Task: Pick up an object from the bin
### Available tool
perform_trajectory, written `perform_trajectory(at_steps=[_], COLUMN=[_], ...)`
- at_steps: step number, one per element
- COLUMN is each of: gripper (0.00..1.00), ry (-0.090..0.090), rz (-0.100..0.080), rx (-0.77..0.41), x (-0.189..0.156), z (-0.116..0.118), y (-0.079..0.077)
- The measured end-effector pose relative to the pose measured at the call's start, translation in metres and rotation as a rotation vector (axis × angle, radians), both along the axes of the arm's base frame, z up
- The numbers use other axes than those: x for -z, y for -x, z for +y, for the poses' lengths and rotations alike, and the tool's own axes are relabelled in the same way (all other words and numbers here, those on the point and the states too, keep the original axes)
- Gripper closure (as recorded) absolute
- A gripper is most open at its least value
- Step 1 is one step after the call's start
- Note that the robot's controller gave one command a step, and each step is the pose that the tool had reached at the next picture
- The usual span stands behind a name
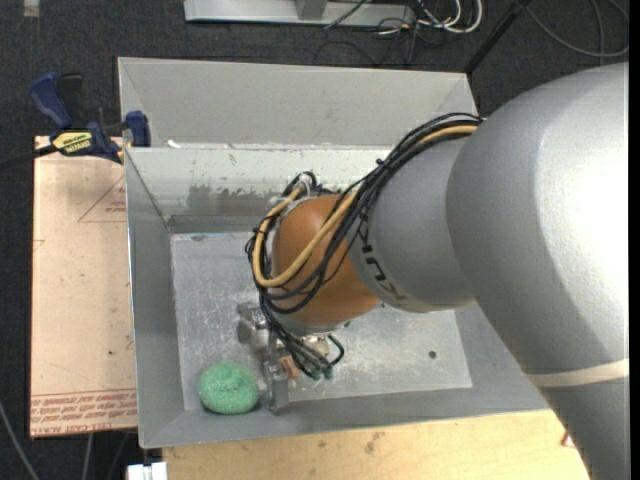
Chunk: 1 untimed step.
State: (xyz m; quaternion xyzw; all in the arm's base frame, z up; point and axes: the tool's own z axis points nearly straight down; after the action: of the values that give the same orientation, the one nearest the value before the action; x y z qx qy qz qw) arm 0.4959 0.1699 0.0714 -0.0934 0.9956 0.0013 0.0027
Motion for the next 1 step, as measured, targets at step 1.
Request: perform_trajectory(at_steps=[1], gripper=[0.00], ry=[0.004], rz=[-0.002], rx=[-0.077], x=[-0.0001], z=[0.0153], y=[0.0009])
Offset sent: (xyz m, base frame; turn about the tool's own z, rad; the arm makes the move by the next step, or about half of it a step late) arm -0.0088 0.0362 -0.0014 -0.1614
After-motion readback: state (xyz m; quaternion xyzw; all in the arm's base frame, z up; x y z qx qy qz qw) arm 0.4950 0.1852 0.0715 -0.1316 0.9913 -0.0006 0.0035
